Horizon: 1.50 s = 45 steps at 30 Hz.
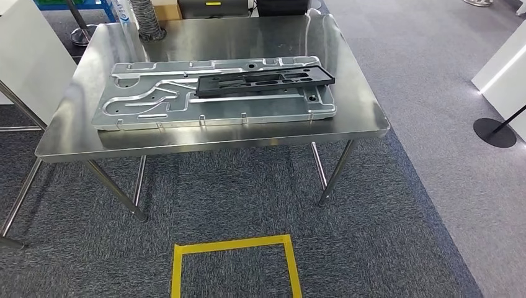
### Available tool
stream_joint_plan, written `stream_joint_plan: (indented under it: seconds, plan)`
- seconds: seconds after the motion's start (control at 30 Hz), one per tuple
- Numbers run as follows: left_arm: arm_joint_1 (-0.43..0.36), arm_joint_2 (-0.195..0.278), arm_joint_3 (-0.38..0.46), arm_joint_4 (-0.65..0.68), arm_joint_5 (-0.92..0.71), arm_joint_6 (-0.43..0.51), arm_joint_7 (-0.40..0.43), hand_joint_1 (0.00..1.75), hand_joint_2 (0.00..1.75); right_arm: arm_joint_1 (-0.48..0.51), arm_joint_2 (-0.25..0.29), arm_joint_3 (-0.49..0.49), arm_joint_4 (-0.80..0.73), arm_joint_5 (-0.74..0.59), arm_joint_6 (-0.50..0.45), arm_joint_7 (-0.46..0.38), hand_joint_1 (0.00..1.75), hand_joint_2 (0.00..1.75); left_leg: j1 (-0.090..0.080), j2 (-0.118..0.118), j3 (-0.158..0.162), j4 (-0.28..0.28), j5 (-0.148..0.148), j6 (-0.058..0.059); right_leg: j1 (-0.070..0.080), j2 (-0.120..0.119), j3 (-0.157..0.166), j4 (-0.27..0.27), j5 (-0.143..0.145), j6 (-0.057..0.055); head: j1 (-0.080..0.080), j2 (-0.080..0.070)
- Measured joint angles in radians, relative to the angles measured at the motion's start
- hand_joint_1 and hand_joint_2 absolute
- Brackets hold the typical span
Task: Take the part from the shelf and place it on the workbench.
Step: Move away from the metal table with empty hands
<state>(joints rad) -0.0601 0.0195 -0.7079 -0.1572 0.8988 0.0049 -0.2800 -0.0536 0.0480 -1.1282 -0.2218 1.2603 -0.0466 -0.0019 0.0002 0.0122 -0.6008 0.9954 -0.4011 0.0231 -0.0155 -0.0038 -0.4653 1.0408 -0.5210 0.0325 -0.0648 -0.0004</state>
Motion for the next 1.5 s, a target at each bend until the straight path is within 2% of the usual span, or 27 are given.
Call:
stream_joint_plan:
  seconds: [0.07, 0.13, 0.2, 0.27, 0.3, 0.33, 0.37, 0.43, 0.5, 0.57, 0.63, 0.67, 0.73, 0.8, 0.83, 0.9, 0.97, 1.03, 1.07, 1.17, 1.23, 1.3, 1.33, 1.37, 1.4, 1.47, 1.5]
  plan:
    - [0.0, 0.001, -0.007, 0.0, -0.005, -0.003, 0.003, 0.0, 0.0, -0.003, 0.005, -0.002, 0.002, -0.005, 0.007, -0.005, 0.0, 0.0, 0.0, 0.001, -0.011, 0.002, 0.018, -0.013, 0.008, 0.001, 0.049, -0.085, -0.023, -0.013, 0.0, 0.0]
    - [0.003, 0.004, -0.014, 0.001, -0.013, -0.004, 0.005, 0.0, 0.0, -0.002, 0.011, -0.006, 0.005, -0.006, 0.015, -0.008, 0.0, 0.0, 0.003, 0.0, -0.018, 0.004, 0.026, -0.026, 0.008, -0.002, 0.037, -0.092, -0.009, -0.028, 0.0, 0.0]
    - [0.005, 0.007, -0.023, 0.002, -0.017, -0.005, 0.004, 0.0, 0.0, -0.002, 0.017, -0.008, 0.008, -0.005, 0.025, -0.01, 0.0, 0.0, 0.007, -0.003, -0.038, 0.052, -0.035, -0.035, 0.006, -0.007, 0.015, -0.096, 0.016, -0.045, 0.0, 0.0]
    - [0.005, 0.009, -0.03, 0.003, -0.019, -0.005, 0.0, 0.0, 0.0, -0.002, 0.021, -0.008, 0.009, -0.004, 0.033, -0.013, 0.0, 0.0, 0.01, -0.004, -0.067, 0.168, -0.142, -0.042, 0.009, -0.01, -0.016, -0.094, 0.04, -0.054, 0.0, 0.0]
    - [0.005, 0.01, -0.031, 0.003, -0.02, -0.006, -0.003, 0.0, 0.0, -0.002, 0.023, -0.008, 0.009, -0.003, 0.035, -0.016, 0.0, 0.0, 0.011, -0.004, -0.077, 0.231, -0.175, -0.045, 0.011, -0.01, -0.033, -0.091, 0.052, -0.055, 0.0, 0.0]
    - [0.004, 0.011, -0.032, 0.003, -0.019, -0.007, -0.005, 0.0, 0.0, -0.002, 0.025, -0.009, 0.01, -0.002, 0.035, -0.02, 0.0, 0.0, 0.011, -0.004, -0.076, 0.276, -0.183, -0.047, 0.012, -0.01, -0.052, -0.087, 0.064, -0.055, 0.0, 0.0]
    - [0.003, 0.013, -0.033, 0.003, -0.019, -0.008, -0.007, 0.0, 0.0, -0.002, 0.027, -0.009, 0.011, -0.001, 0.035, -0.026, 0.0, 0.0, 0.011, -0.004, -0.062, 0.291, -0.167, -0.049, 0.012, -0.01, -0.073, -0.081, 0.075, -0.054, 0.0, 0.0]
    - [0.0, 0.016, -0.034, 0.003, -0.018, -0.009, -0.009, 0.0, 0.0, -0.003, 0.032, -0.008, 0.012, 0.006, 0.033, -0.037, 0.0, 0.0, 0.011, -0.004, 0.016, 0.221, -0.112, -0.047, 0.012, -0.01, -0.112, -0.063, 0.092, -0.049, 0.0, 0.0]
    - [-0.005, 0.02, -0.034, 0.003, -0.013, -0.01, -0.007, 0.0, 0.0, -0.004, 0.036, -0.008, 0.013, 0.014, 0.033, -0.045, 0.0, 0.0, 0.008, -0.005, 0.119, 0.074, -0.116, -0.037, 0.014, -0.009, -0.142, -0.045, 0.106, -0.04, 0.0, 0.0]
    - [-0.007, 0.023, -0.034, 0.003, -0.007, -0.01, -0.004, 0.0, 0.0, -0.006, 0.039, -0.007, 0.013, 0.021, 0.035, -0.055, 0.0, 0.0, 0.003, -0.006, 0.164, -0.012, -0.144, -0.023, 0.014, -0.011, -0.156, -0.037, 0.122, -0.028, 0.0, 0.0]
    - [-0.006, 0.024, -0.034, 0.003, -0.002, -0.01, -0.003, 0.0, 0.0, -0.008, 0.04, -0.005, 0.014, 0.027, 0.04, -0.063, 0.0, 0.0, 0.003, -0.004, 0.154, -0.021, -0.135, -0.006, 0.012, -0.01, -0.161, -0.036, 0.134, -0.015, 0.0, 0.0]
    - [-0.006, 0.025, -0.034, 0.003, -0.001, -0.009, -0.002, 0.0, 0.0, -0.009, 0.04, -0.005, 0.014, 0.029, 0.042, -0.066, 0.0, 0.0, 0.004, -0.002, 0.145, -0.022, -0.124, 0.002, 0.011, -0.008, -0.167, -0.026, 0.119, -0.009, 0.0, 0.0]
    - [-0.006, 0.025, -0.034, 0.003, 0.0, -0.006, 0.0, 0.0, 0.0, -0.009, 0.042, -0.004, 0.015, 0.031, 0.045, -0.075, 0.0, 0.0, 0.007, 0.002, 0.122, -0.025, -0.1, 0.016, 0.007, -0.002, -0.188, 0.044, 0.033, 0.001, 0.0, 0.0]
    - [-0.006, 0.025, -0.034, 0.003, 0.0, -0.002, 0.001, 0.0, 0.0, -0.011, 0.043, -0.003, 0.016, 0.032, 0.047, -0.088, 0.0, 0.0, 0.005, 0.002, 0.094, -0.023, -0.077, 0.022, 0.004, -0.001, -0.214, 0.168, -0.063, 0.009, 0.0, 0.0]
    - [-0.006, 0.026, -0.035, 0.003, 0.0, -0.002, 0.0, 0.0, 0.0, -0.012, 0.043, -0.002, 0.016, 0.032, 0.047, -0.094, 0.0, 0.0, 0.004, 0.002, 0.078, -0.021, -0.066, 0.021, 0.002, -0.001, -0.218, 0.218, -0.078, 0.012, 0.0, 0.0]
    - [-0.007, 0.027, -0.036, 0.003, 0.0, -0.002, 0.0, 0.0, 0.0, -0.015, 0.044, 0.0, 0.017, 0.033, 0.048, -0.102, 0.0, 0.0, 0.003, 0.002, 0.045, -0.014, -0.045, 0.017, 0.0, -0.001, -0.185, 0.23, -0.043, 0.013, 0.0, 0.0]
    - [-0.007, 0.027, -0.038, 0.003, 0.0, -0.002, 0.0, 0.0, 0.0, -0.018, 0.044, 0.004, 0.017, 0.033, 0.049, -0.106, 0.0, 0.0, 0.003, 0.002, 0.015, -0.005, -0.027, 0.01, 0.0, -0.001, -0.087, 0.114, 0.004, 0.008, 0.0, 0.0]
    - [-0.008, 0.027, -0.041, 0.003, 0.0, -0.003, -0.002, 0.0, 0.0, -0.023, 0.044, 0.008, 0.017, 0.034, 0.054, -0.109, 0.0, 0.0, 0.001, 0.002, -0.006, 0.001, -0.011, 0.001, 0.006, 0.0, 0.006, -0.026, -0.001, -0.004, 0.0, 0.0]
    - [-0.008, 0.027, -0.042, 0.003, 0.0, -0.005, -0.004, 0.0, 0.0, -0.025, 0.044, 0.009, 0.017, 0.036, 0.057, -0.11, 0.0, 0.0, 0.001, 0.003, -0.013, 0.002, -0.001, -0.005, 0.009, 0.0, 0.026, -0.066, -0.011, -0.01, 0.0, 0.0]
    - [-0.008, 0.028, -0.049, 0.004, 0.001, -0.01, -0.011, 0.0, 0.0, -0.025, 0.045, 0.014, 0.019, 0.044, 0.067, -0.114, 0.0, 0.0, 0.004, 0.002, -0.03, 0.004, 0.014, -0.023, 0.011, -0.002, 0.015, -0.092, 0.002, -0.031, 0.0, 0.0]
    - [-0.005, 0.03, -0.052, 0.004, 0.002, -0.012, -0.013, 0.0, 0.0, -0.025, 0.047, 0.018, 0.02, 0.048, 0.072, -0.117, 0.0, 0.0, 0.007, -0.002, -0.05, 0.056, -0.046, -0.033, 0.007, -0.007, -0.001, -0.097, 0.024, -0.048, 0.0, 0.0]
    - [-0.003, 0.031, -0.054, 0.004, 0.002, -0.012, -0.014, 0.0, 0.0, -0.025, 0.047, 0.022, 0.02, 0.049, 0.079, -0.119, 0.0, 0.0, 0.011, -0.004, -0.08, 0.18, -0.142, -0.039, 0.012, -0.009, -0.026, -0.093, 0.041, -0.056, 0.0, 0.0]
    - [-0.003, 0.031, -0.055, 0.004, 0.002, -0.011, -0.015, 0.0, 0.0, -0.025, 0.047, 0.023, 0.02, 0.049, 0.084, -0.122, 0.0, 0.0, 0.012, -0.004, -0.092, 0.242, -0.169, -0.042, 0.013, -0.009, -0.041, -0.091, 0.049, -0.057, 0.0, 0.0]
    - [-0.003, 0.031, -0.056, 0.004, 0.003, -0.009, -0.016, 0.0, 0.0, -0.025, 0.047, 0.024, 0.02, 0.048, 0.091, -0.125, 0.0, 0.0, 0.012, -0.004, -0.093, 0.284, -0.169, -0.043, 0.014, -0.009, -0.057, -0.087, 0.057, -0.057, 0.0, 0.0]
    - [-0.003, 0.031, -0.056, 0.004, 0.005, -0.006, -0.016, 0.0, 0.0, -0.025, 0.047, 0.024, 0.021, 0.046, 0.099, -0.13, 0.0, 0.0, 0.012, -0.004, -0.081, 0.295, -0.147, -0.044, 0.014, -0.009, -0.072, -0.082, 0.064, -0.055, 0.0, 0.0]
    - [-0.003, 0.031, -0.056, 0.004, 0.01, 0.003, -0.015, 0.0, 0.0, -0.025, 0.048, 0.023, 0.021, 0.033, 0.122, -0.144, 0.0, 0.0, 0.013, -0.004, -0.007, 0.218, -0.089, -0.042, 0.013, -0.008, -0.099, -0.069, 0.076, -0.049, 0.0, 0.0]
    - [-0.004, 0.032, -0.056, 0.004, 0.012, 0.007, -0.012, 0.0, 0.0, -0.025, 0.048, 0.022, 0.021, 0.023, 0.137, -0.149, 0.0, 0.0, 0.011, -0.004, 0.045, 0.146, -0.084, -0.039, 0.014, -0.008, -0.11, -0.062, 0.08, -0.045, 0.0, 0.0]
